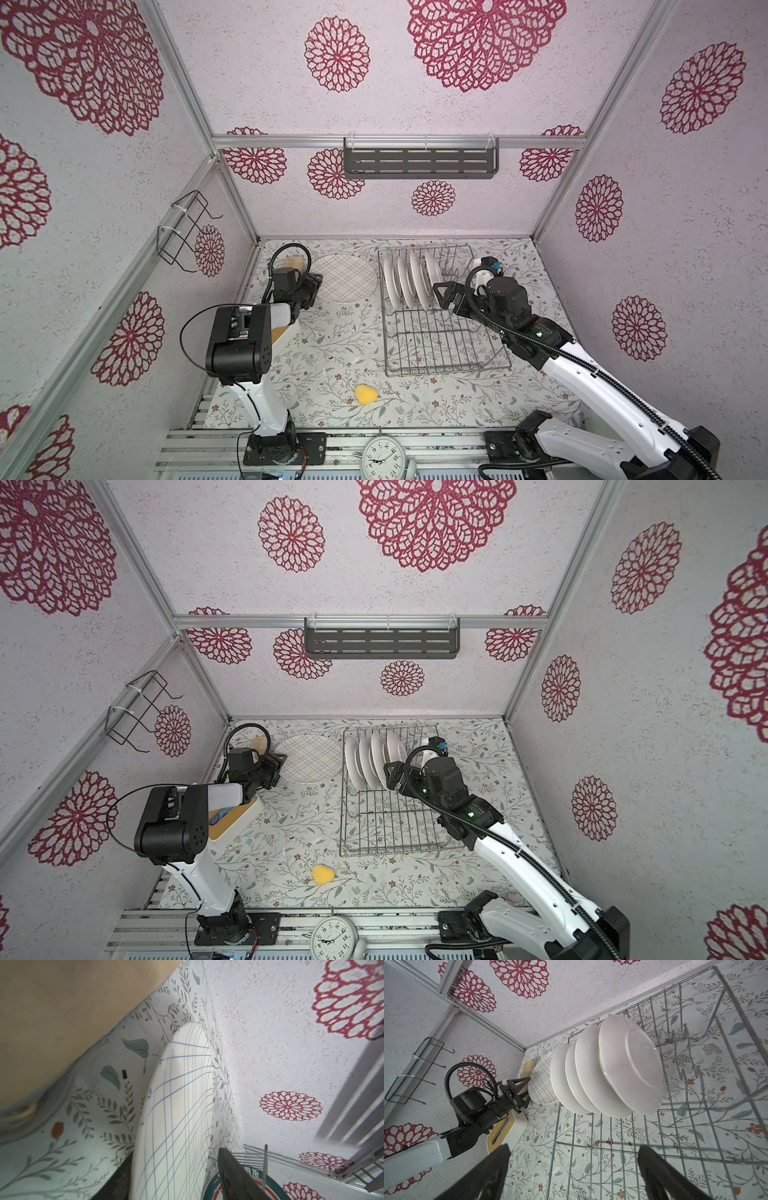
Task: Unload the plates from the dish rack
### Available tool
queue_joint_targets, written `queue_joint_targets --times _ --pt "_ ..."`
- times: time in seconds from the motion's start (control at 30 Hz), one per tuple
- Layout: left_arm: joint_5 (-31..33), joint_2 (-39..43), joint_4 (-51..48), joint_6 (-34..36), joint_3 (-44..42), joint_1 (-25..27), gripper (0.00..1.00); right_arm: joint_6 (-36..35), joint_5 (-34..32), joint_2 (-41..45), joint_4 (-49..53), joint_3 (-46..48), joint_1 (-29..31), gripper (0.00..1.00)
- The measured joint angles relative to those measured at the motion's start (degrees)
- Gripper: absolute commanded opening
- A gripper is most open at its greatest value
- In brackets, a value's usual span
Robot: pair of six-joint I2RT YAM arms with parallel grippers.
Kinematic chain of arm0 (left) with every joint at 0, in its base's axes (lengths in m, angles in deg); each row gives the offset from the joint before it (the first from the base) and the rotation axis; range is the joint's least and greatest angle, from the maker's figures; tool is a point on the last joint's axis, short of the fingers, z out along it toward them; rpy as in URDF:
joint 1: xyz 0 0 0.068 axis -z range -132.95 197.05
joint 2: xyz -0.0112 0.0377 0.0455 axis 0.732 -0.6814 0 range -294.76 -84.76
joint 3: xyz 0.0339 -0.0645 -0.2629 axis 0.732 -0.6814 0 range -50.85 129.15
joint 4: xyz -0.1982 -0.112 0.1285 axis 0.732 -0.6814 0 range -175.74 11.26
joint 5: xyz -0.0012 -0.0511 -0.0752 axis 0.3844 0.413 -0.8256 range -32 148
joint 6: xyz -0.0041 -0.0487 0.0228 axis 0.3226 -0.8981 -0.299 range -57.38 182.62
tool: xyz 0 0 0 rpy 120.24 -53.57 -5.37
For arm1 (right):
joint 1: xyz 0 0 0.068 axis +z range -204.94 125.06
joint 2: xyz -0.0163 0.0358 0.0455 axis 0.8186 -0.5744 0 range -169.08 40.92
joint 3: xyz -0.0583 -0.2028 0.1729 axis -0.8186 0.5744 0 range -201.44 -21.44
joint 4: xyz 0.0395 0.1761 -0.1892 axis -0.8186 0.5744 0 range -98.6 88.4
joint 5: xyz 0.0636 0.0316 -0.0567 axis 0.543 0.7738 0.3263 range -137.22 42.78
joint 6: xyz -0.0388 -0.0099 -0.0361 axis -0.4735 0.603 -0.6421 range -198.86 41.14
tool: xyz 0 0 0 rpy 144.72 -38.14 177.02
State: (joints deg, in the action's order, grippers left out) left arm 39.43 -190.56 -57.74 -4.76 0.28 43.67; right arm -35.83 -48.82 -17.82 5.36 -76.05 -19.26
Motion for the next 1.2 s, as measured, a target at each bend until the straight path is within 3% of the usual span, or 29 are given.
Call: queue_joint_targets --times 0.87,1.2 --pt "2.93 -3.26 -13.00 3.98 5.73 1.16 0.88 -0.59 -1.57 1.33 1.09 1.86 0.00 0.99" --pt "4.31 -3.15 -14.69 5.68 6.36 1.25 0.91 -2.16 -3.78 1.36 2.95 1.88 0.00 0.99"
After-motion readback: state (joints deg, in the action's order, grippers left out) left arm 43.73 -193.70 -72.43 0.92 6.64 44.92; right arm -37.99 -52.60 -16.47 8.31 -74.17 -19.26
